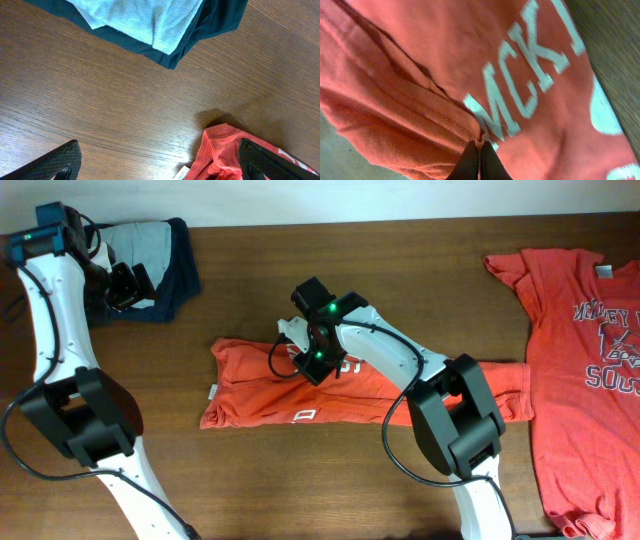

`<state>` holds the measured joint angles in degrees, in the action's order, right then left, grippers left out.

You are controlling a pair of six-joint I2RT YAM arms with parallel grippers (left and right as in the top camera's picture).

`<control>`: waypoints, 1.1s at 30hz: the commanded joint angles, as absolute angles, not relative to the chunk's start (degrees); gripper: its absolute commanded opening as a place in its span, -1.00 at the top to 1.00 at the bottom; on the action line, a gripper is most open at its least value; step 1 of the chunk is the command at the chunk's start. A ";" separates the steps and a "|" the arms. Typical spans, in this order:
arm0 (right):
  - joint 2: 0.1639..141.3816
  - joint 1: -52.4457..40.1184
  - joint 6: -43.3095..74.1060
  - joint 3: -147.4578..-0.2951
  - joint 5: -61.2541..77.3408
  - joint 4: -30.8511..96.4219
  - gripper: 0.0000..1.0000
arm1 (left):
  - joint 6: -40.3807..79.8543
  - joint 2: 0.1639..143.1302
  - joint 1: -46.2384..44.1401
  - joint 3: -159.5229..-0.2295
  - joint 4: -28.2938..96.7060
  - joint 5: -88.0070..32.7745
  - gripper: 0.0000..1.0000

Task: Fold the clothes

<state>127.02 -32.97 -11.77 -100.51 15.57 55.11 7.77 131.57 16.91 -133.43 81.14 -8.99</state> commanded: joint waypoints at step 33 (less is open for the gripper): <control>118.17 -28.08 -0.95 -107.72 10.20 60.49 -0.61 | 7.68 130.32 16.95 -134.13 81.03 -8.78 -0.98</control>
<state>125.38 -31.79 -2.00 -103.72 10.59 58.48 7.77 131.57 16.91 -133.43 81.14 -8.99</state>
